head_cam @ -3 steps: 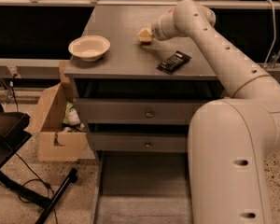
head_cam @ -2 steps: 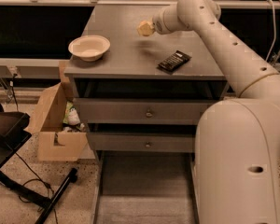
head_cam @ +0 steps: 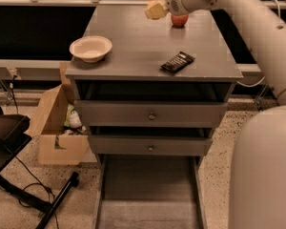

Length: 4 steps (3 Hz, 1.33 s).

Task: Place orange into bottom drawer

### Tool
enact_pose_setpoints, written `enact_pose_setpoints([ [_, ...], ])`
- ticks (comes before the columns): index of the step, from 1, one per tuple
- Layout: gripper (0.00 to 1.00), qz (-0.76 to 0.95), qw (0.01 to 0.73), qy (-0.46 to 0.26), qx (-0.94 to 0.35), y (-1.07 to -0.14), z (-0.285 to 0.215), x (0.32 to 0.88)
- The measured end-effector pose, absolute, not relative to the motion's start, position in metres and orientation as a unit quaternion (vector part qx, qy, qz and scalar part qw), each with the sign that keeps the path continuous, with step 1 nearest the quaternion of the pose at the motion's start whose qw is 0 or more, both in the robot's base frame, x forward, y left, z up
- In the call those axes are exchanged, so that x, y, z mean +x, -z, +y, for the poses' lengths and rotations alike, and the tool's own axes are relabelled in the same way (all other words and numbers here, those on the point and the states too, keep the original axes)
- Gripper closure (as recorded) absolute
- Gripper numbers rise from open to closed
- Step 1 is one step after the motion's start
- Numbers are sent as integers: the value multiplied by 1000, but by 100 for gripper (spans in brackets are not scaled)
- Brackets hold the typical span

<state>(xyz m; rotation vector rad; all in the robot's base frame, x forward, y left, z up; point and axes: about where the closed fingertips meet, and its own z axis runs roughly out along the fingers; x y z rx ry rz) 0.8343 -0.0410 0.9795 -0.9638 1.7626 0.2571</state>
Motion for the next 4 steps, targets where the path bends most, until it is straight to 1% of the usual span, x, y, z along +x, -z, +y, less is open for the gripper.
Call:
enact_pose_setpoints([
  [1,100,776,467,-118,-408,-954,-82,766],
  [2,100,809,396,-124,-417,-915,-119,711],
  [3,100,833,350,-117,-413,-883,-162,655],
  [4,100,839,323,-136,-416,-823,-196,594],
])
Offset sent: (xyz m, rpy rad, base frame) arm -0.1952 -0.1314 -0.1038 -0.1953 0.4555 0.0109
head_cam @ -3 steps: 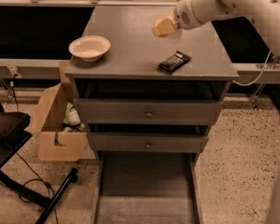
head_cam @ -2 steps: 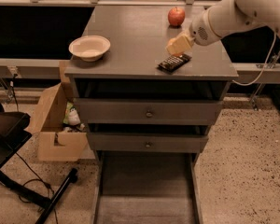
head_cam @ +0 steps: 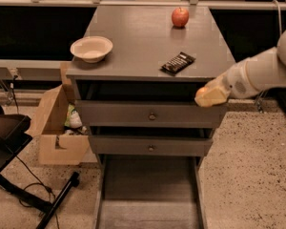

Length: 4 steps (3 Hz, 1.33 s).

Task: Place orange into bottom drawer

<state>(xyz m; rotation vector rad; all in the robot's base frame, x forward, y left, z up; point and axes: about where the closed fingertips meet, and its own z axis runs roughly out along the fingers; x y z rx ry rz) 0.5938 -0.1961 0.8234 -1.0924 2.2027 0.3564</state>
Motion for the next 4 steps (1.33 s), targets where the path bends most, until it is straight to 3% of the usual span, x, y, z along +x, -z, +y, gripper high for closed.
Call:
enact_pose_setpoints([
  [2,100,836,325,-166,-409,-775,-203,567],
  [4,100,844,298,-178,-409,-704,-165,559],
])
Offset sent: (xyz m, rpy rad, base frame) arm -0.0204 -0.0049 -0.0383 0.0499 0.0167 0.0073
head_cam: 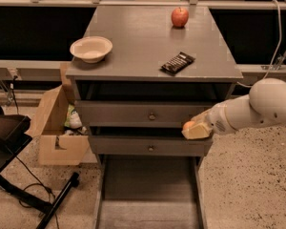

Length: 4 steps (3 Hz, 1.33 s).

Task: Place orange into bottom drawer

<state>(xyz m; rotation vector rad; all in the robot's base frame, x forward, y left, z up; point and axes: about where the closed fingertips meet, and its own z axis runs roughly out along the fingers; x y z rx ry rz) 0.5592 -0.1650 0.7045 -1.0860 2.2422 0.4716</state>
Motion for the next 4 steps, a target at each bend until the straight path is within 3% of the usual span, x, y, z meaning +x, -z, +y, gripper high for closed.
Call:
enact_pose_setpoints([
  [3,100,839,360,-262,-313,-484,-131,581],
  [4,100,844,351,-285,-288,-429,-120,583],
])
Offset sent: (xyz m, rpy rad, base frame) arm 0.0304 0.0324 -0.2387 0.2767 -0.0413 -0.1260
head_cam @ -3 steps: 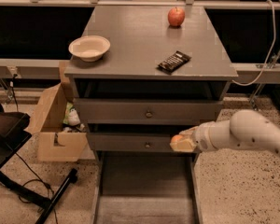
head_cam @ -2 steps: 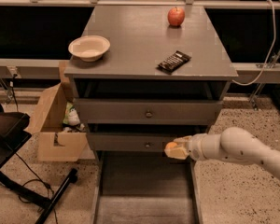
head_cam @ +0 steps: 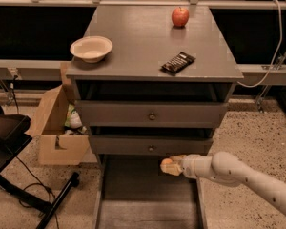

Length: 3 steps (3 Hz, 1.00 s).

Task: Place orange into bottom drawer

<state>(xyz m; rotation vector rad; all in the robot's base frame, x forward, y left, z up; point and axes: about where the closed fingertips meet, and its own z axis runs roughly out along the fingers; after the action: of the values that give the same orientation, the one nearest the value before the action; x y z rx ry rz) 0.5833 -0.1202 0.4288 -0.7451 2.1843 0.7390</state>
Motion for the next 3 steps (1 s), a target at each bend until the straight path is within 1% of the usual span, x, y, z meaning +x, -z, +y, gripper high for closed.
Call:
enact_pose_setpoints([
  [1,100,849,334,-314,-264,-372,-109,576],
  [2,100,849,334,-314,-264,-372,-109,576],
  [3,100,850,315,-328,-267,-326,-88,583],
])
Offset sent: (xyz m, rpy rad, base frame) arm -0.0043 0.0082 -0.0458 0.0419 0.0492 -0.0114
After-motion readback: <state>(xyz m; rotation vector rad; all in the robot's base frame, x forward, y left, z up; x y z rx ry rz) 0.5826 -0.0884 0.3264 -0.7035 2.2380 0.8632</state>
